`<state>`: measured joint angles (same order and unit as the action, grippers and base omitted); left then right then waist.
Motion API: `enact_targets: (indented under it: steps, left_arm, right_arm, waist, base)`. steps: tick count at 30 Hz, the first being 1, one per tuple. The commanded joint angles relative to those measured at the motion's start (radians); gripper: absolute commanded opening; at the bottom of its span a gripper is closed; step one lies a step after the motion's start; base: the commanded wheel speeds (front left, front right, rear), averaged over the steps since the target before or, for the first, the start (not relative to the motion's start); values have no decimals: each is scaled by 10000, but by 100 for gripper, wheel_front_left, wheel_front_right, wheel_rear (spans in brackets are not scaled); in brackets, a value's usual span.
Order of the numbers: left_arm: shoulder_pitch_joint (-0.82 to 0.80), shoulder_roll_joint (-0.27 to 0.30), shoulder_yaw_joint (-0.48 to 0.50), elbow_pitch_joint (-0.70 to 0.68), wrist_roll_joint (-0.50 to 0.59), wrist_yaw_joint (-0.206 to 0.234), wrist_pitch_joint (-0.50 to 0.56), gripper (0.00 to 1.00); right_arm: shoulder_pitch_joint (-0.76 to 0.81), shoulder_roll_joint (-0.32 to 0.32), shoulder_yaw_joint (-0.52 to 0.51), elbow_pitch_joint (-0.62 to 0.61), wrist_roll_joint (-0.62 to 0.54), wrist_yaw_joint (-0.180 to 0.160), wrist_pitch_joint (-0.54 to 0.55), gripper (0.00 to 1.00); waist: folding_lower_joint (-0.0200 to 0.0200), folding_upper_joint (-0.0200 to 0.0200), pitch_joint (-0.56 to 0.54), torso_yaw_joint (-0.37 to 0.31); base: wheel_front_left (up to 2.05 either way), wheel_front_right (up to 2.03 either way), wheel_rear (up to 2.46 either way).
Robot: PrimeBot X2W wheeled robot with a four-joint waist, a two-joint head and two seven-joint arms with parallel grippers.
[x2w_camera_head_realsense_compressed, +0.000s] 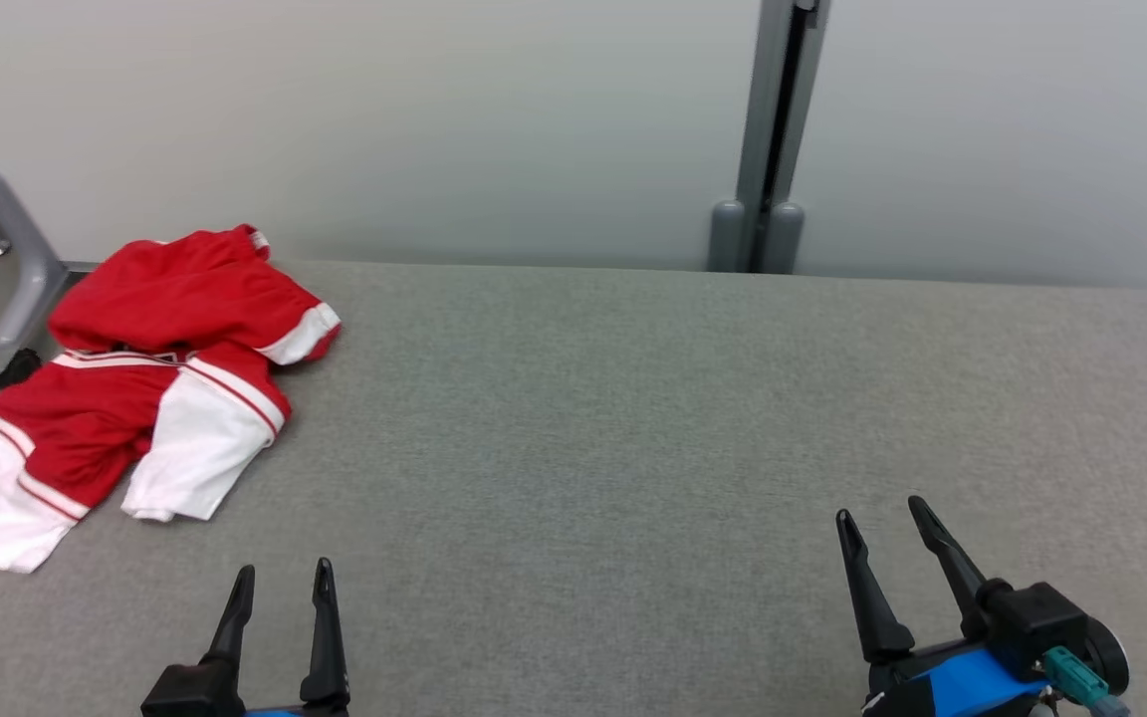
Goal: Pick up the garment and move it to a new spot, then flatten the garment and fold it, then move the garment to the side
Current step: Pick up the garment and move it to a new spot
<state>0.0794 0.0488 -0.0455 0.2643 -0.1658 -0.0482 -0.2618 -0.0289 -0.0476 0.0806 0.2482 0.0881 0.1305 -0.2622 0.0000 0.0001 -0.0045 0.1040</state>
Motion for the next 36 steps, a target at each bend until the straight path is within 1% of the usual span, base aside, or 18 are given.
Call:
enact_targets:
  steps: [1, 11, 14, 17, 23, 29, 33, 36]
  left_arm:
    - [-99, 26, 28, -34, 66, 20, -49, 100]
    - [186, 104, 195, -235, 228, 94, -49, 100]
    - [258, 189, 268, -265, 208, 92, -49, 100]
    - [381, 246, 413, -318, 159, 122, -49, 100]
    - [611, 304, 549, -528, 86, 228, -49, 100]
    - [745, 319, 804, -699, -49, 332, -49, 100]
    - [747, 485, 1264, -1039, -273, 489, -49, 100]
    - [499, 833, 1736, -1328, -436, 577, -48, 100]
  right_arm:
    - [108, -44, -64, -18, -82, 4, -42, 100]
    - [164, -44, 278, 32, 113, 4, -40, 100]
    - [204, -49, 431, 64, 208, 3, -40, 100]
    - [208, -46, 655, 84, 308, 3, -40, 100]
    - [173, -47, 927, 93, 334, 3, -40, 100]
    - [230, -47, 1150, 52, 228, 3, -40, 100]
    - [233, -47, 1096, -47, 81, 3, -40, 100]
    - [135, -46, 982, -148, -84, 3, -40, 100]
  waist:
    - [0, -1, 137, 390]
    - [0, -1, -68, 2691]
    - [0, -1, -162, 3238]
    - [0, -1, -228, 3571]
    - [0, -1, -279, 3764]
    - [0, -1, -259, 3561]
    - [0, -1, -107, 3321]
    - [0, -1, 98, 3133]
  base:
    - [0, 0, 0]
    - [0, 0, 0]
    - [0, 0, 0]
    - [0, 0, 0]
    - [0, 0, 0]
    - [0, 0, 0]
    - [0, 0, 0]
    - [0, 0, 0]
